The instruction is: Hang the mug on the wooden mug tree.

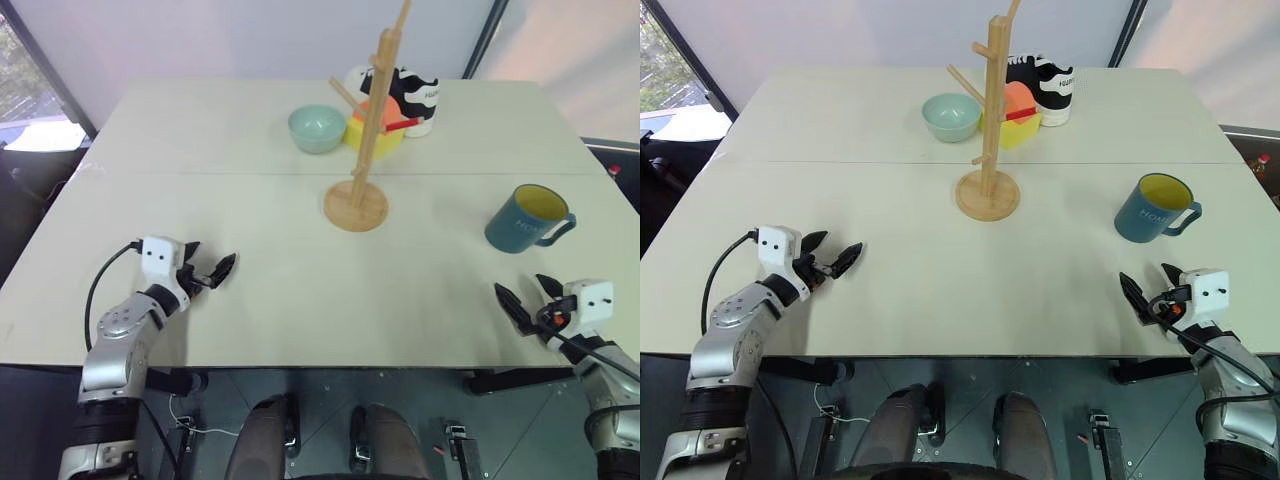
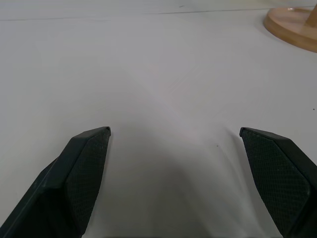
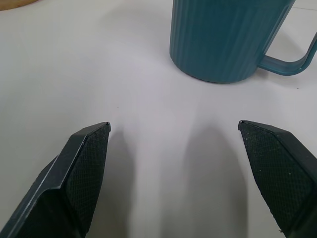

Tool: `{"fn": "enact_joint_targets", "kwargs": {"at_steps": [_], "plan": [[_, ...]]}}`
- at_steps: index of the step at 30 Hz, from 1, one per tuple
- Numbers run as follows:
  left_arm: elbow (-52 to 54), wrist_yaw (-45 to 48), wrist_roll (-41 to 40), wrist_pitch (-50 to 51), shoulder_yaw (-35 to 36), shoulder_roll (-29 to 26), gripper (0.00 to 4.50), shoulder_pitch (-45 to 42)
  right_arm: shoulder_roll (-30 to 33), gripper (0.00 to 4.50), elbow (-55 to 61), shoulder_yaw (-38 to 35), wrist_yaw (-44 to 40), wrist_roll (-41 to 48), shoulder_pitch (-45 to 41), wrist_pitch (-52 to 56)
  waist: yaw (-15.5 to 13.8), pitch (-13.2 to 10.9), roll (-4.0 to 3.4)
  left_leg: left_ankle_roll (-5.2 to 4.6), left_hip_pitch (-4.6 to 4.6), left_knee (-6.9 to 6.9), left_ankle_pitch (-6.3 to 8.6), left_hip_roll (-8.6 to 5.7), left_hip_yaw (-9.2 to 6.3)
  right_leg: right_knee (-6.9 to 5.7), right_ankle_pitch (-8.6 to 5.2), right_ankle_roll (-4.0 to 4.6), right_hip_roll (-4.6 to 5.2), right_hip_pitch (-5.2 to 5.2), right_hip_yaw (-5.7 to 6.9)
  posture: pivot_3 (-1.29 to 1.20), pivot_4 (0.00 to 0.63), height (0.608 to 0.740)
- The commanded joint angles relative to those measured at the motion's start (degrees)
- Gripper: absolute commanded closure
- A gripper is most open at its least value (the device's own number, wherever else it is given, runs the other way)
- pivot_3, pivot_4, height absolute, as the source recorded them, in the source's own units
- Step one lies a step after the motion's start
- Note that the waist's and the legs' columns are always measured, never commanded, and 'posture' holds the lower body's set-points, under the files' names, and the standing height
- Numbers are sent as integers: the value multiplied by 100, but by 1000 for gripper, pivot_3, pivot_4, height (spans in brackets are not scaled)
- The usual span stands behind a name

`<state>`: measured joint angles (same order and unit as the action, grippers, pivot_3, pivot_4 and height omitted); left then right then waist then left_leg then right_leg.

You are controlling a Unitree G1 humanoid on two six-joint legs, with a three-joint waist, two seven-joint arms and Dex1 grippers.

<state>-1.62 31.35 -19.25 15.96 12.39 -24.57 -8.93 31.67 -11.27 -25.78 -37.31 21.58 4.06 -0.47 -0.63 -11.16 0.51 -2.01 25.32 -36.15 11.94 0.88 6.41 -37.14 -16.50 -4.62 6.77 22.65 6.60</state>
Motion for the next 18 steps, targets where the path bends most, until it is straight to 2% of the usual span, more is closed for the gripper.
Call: {"fn": "enact_joint_targets", "kwargs": {"at_steps": [1, 11, 18], "plan": [[210, 21, 51, -87, -4, -106, 0, -27, -7, 189, 63, -126, 60, 50, -23, -160, 0, 0, 0, 0, 0, 0, 0, 0, 0, 0, 0, 0, 0, 0, 0, 0, 150, 735], [302, 207, -84, 8, -134, -29, 0, -118, 57, 189, 8, -186, 215, 64, -78, -136, 0, 0, 0, 0, 0, 0, 0, 0, 0, -1, 0, 0, 0, -1, 0, 0, 150, 735], [1242, 962, -575, 231, -712, 30, 0, -1, 131, 189, 3, -368, 773, 5, -291, -35, 0, 1, -2, 1, 0, -3, -1, 0, 0, -1, 0, 0, 0, -3, 0, 0, 150, 735]]}}
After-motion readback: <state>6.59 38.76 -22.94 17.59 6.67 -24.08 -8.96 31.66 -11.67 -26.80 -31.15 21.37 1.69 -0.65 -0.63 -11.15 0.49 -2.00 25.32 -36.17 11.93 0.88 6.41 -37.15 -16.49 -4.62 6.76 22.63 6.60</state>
